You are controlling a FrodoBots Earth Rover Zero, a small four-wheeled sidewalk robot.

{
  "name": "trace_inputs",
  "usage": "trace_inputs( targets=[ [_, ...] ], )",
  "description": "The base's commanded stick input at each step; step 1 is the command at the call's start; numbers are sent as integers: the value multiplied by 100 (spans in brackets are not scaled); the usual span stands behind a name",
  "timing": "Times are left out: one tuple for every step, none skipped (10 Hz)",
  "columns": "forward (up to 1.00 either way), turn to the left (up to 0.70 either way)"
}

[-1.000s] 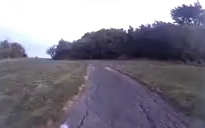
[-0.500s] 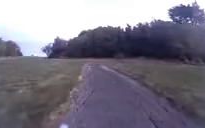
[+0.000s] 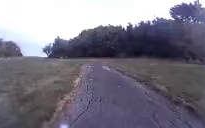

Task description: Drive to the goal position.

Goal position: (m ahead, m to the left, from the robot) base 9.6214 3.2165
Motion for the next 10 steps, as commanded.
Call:
trace_inputs(
  targets=[
    [100,0],
    [100,0],
    [100,0],
    [100,0],
    [100,0],
    [100,0],
    [100,0],
    [100,0],
    [100,0],
    [100,0]
  ],
)
